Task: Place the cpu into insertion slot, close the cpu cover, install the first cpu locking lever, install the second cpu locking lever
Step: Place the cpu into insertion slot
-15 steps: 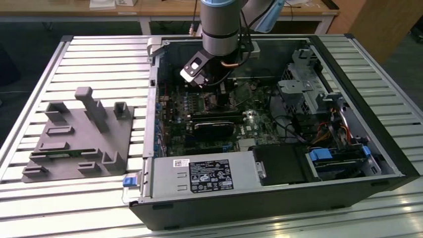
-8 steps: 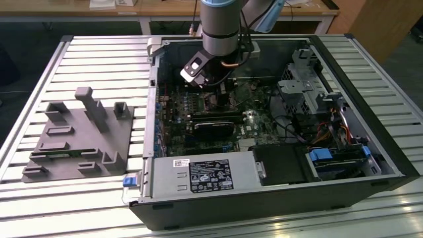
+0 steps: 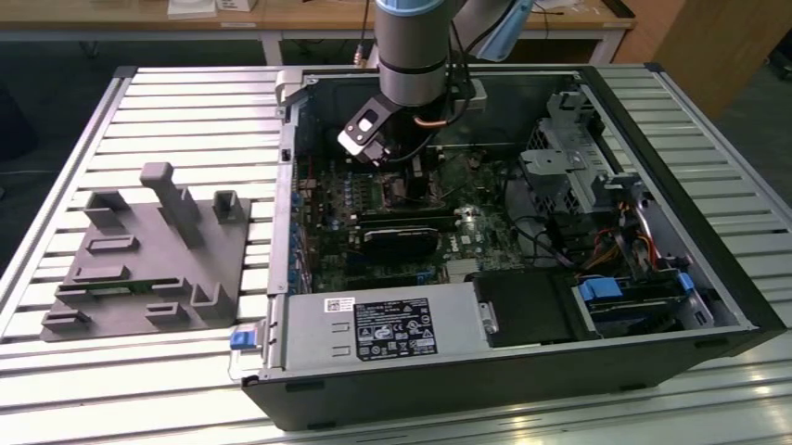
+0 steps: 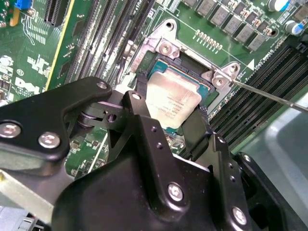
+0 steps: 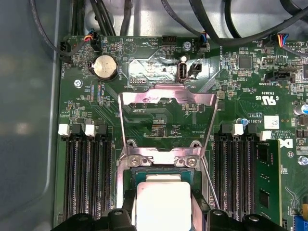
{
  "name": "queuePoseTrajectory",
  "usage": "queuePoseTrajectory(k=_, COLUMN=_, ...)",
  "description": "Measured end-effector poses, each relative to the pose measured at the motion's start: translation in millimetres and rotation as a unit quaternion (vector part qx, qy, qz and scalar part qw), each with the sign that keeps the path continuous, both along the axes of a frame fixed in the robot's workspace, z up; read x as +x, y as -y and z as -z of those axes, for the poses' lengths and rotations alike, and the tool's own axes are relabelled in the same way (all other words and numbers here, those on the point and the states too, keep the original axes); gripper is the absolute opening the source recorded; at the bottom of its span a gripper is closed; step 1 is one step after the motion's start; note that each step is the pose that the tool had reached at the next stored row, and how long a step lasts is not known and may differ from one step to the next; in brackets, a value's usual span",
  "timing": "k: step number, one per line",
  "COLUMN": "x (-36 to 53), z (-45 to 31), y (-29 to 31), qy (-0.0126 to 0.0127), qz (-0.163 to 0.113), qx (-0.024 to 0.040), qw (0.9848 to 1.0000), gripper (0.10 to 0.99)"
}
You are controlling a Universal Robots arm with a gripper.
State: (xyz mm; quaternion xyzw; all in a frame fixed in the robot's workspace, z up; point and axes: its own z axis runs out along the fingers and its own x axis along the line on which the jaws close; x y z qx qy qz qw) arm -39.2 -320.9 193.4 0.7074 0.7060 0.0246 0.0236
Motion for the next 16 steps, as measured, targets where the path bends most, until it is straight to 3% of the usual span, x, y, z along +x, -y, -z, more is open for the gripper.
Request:
queuePoseTrajectory(k=8, x=0.0, z=0.2, y=0.0, qy=0.0001, qz=0.000, qx=0.0001, qw=1.0000, gripper=0.553)
queuePoseTrajectory(k=9, x=0.0, z=0.2, y=0.0, qy=0.0001, qz=0.000, qx=0.0001, qw=1.0000, gripper=0.616)
queuePoseTrajectory(k=16, x=0.0, z=-1.4, y=0.0, qy=0.0001, qz=0.000, qx=0.0001, qw=1.0000, gripper=0.616)
